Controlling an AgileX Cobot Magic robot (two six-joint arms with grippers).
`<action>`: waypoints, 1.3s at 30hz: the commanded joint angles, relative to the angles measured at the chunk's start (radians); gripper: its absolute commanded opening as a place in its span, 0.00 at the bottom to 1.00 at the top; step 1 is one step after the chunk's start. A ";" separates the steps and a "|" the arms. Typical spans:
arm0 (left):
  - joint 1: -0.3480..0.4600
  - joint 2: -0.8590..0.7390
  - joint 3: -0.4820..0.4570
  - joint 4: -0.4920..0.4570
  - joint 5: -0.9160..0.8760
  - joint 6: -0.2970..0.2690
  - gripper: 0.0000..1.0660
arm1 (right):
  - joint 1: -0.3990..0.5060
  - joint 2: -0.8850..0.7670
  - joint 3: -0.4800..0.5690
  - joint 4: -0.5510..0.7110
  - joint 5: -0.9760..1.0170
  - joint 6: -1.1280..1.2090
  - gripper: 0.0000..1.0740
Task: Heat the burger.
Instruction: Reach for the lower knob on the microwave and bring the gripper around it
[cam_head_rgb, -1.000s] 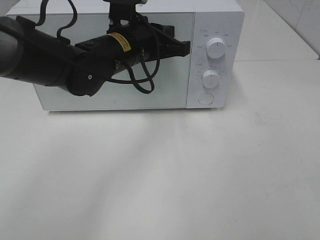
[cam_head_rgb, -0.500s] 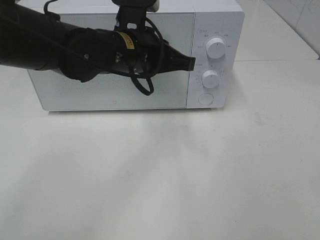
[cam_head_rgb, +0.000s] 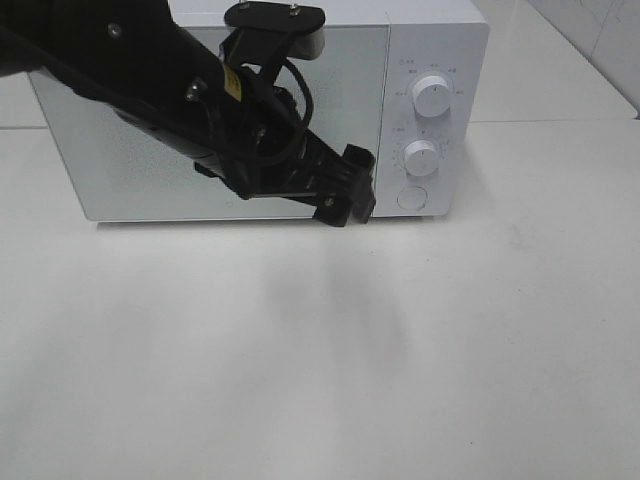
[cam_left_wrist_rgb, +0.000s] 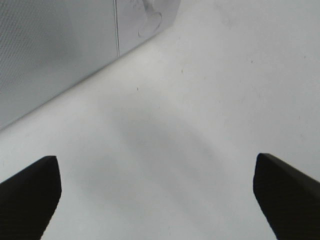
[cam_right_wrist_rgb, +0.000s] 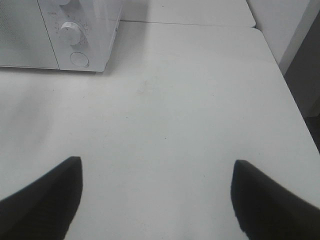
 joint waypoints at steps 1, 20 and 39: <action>-0.004 -0.058 -0.002 -0.011 0.157 -0.001 0.92 | -0.005 -0.027 0.003 0.000 -0.012 0.002 0.70; 0.098 -0.303 -0.002 0.003 0.590 -0.009 0.92 | -0.005 -0.027 0.003 0.000 -0.012 0.002 0.70; 0.653 -0.651 0.258 0.008 0.698 0.056 0.92 | -0.005 -0.027 0.003 0.000 -0.012 0.002 0.70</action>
